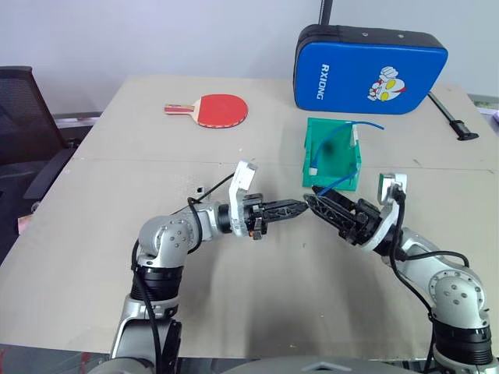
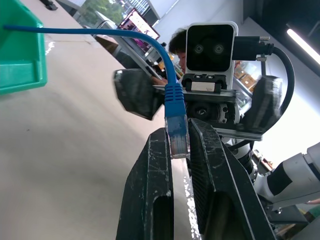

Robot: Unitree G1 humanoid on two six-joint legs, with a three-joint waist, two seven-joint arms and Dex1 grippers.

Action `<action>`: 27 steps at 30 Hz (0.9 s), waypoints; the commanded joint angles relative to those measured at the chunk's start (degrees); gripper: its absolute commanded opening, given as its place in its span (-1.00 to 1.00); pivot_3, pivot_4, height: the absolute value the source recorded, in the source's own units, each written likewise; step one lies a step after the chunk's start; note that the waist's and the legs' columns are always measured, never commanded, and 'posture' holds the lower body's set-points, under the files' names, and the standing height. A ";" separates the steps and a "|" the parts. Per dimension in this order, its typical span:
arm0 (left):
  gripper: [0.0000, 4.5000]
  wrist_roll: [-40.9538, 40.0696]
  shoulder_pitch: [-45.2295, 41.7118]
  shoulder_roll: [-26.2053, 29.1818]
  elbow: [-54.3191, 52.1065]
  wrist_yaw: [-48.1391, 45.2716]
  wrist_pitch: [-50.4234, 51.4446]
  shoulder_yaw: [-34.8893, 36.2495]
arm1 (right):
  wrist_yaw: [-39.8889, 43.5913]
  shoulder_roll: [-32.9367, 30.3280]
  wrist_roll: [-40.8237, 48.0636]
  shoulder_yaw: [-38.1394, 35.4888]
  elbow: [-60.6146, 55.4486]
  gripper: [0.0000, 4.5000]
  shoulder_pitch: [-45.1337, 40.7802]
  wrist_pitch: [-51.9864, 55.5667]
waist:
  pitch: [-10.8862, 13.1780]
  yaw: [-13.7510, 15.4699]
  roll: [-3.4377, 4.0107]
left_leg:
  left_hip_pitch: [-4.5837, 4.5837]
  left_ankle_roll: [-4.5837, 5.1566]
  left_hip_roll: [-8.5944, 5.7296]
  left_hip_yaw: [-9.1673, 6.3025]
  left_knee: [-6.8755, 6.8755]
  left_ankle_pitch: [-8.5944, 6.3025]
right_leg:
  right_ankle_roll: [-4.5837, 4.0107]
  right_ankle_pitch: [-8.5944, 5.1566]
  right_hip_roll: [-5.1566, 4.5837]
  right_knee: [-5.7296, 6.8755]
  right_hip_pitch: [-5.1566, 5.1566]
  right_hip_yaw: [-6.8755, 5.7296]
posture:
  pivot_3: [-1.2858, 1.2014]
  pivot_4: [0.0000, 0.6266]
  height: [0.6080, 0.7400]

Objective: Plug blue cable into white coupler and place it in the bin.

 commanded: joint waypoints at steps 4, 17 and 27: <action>-1.00 -2.06 -0.46 -0.45 -1.40 0.60 -1.16 0.02 | -0.17 -1.28 2.82 0.41 -1.80 -0.80 -0.76 0.28 | 0.00 0.01 0.00 | -0.01 0.00 0.00 0.01 0.00 0.00 | 0.00 0.00 0.00 -0.02 0.00 -0.01 | 0.03 -0.52 0.11; 0.19 -0.17 3.19 0.40 -4.72 3.44 -4.80 -1.47 | -1.08 -0.92 2.46 0.23 2.06 -1.00 -4.12 -2.18 | 0.00 -0.08 0.00 | -0.02 0.01 0.02 0.02 -0.04 -0.01 | -0.01 0.00 0.00 -0.09 -0.02 0.11 | 0.03 -0.52 0.11; 0.19 15.17 22.90 3.83 -30.91 19.95 -20.74 -0.54 | 2.83 -1.67 -7.22 -0.28 9.48 -1.00 -8.77 -8.78 | 0.03 -0.10 0.02 | 0.01 0.00 0.03 0.13 -0.30 -0.01 | -0.01 0.00 -0.22 -0.26 -0.06 0.34 | 0.03 -0.52 0.11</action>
